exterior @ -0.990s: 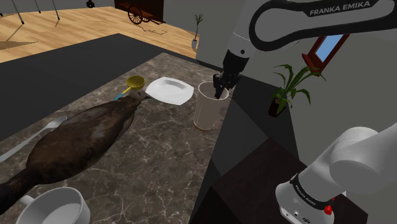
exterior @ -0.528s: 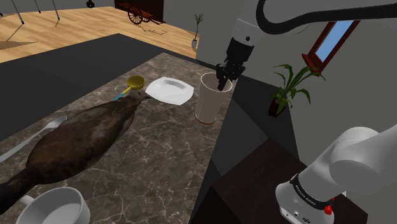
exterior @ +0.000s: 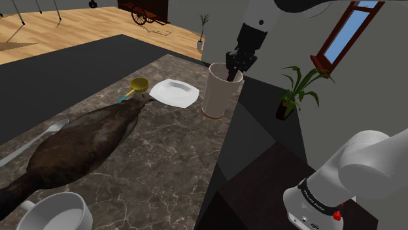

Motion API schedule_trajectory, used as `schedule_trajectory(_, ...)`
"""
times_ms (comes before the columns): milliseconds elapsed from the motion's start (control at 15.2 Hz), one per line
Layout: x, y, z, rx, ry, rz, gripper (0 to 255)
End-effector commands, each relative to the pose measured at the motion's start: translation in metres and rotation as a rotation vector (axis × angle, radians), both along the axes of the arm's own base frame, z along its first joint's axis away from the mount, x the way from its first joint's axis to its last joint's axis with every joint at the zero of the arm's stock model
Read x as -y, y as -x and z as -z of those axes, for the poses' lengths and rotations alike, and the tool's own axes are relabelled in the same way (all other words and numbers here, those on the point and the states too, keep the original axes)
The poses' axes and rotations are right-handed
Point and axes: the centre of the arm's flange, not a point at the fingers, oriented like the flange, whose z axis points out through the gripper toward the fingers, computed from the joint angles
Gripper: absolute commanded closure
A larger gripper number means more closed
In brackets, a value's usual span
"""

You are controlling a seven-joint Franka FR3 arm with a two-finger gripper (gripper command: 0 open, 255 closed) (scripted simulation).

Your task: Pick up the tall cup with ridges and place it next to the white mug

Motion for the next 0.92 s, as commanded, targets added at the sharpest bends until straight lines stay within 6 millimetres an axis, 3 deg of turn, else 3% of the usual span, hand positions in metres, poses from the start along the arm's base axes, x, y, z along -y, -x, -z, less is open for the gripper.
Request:
schedule_trajectory(0, 0.000, 0.000, -0.011, 0.000, 0.000, 0.000, 255)
schedule_trajectory(858, 0.000, 0.000, -0.079, 0.000, 0.000, 0.000, 255)
